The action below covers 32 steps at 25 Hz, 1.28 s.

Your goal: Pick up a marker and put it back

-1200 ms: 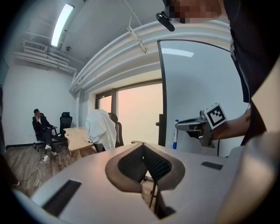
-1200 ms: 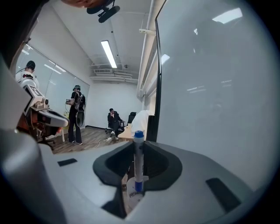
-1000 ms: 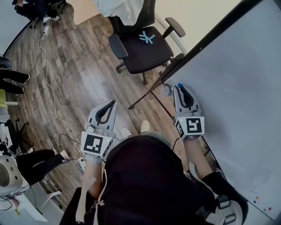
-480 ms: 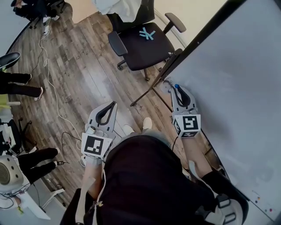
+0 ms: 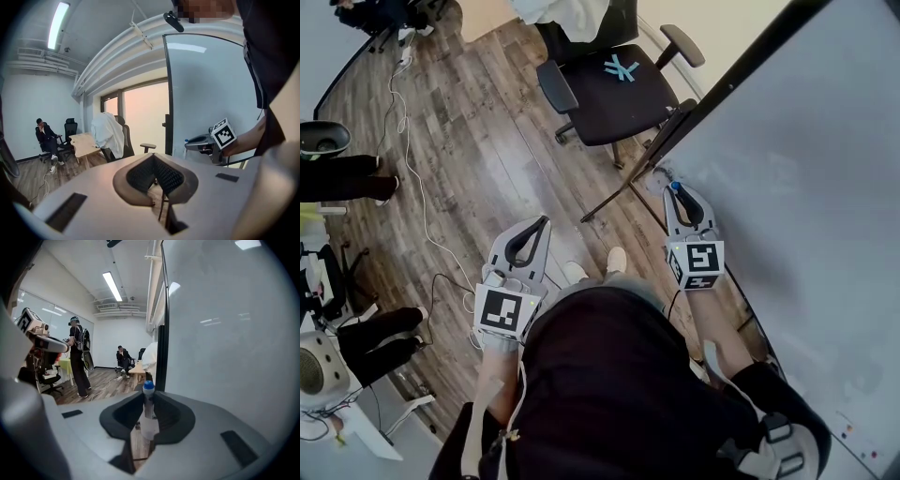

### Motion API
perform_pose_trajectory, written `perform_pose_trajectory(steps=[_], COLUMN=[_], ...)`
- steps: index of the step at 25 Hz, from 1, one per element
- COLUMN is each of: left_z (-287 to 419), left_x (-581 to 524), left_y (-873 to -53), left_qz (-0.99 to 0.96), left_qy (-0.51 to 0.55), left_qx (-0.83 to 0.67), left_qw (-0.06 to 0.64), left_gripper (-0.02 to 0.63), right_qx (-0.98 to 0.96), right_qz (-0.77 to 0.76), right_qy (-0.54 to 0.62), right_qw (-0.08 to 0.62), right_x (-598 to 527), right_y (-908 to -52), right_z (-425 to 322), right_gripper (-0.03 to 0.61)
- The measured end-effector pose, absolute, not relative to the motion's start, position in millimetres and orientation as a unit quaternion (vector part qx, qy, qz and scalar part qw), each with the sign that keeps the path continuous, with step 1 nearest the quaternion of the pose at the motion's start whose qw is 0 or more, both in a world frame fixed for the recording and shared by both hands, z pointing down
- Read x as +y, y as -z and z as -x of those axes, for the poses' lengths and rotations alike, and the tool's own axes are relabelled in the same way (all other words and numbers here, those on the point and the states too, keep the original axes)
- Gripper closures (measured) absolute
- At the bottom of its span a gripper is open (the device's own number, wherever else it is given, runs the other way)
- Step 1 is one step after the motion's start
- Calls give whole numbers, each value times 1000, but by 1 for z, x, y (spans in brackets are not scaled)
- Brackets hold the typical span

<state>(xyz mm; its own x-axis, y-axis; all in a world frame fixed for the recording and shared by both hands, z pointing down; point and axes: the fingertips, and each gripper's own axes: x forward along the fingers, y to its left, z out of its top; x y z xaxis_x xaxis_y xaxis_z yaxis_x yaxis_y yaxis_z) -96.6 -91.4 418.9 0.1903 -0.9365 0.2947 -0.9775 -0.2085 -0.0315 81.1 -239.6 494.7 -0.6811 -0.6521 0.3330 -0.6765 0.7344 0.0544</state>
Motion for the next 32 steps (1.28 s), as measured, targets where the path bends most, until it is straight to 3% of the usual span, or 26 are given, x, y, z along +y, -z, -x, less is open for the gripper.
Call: perform_pose_trajectory(steps=[20,32], left_z=[97,83], left_x=[-88,-97], left_y=[-419,-414], left_qz=[-766,-785], left_qy=[-122,-112], left_qx=[-626,-605], left_qw=[77,71], left_gripper=[606,606], right_qx=[-918,-919], right_qz=[-360,-370], right_qy=[-37,-23], right_qw=[163,132], right_x=[-238,-228], right_y=[-495,-453], right_z=[-76,-84], right_gripper=[499,498])
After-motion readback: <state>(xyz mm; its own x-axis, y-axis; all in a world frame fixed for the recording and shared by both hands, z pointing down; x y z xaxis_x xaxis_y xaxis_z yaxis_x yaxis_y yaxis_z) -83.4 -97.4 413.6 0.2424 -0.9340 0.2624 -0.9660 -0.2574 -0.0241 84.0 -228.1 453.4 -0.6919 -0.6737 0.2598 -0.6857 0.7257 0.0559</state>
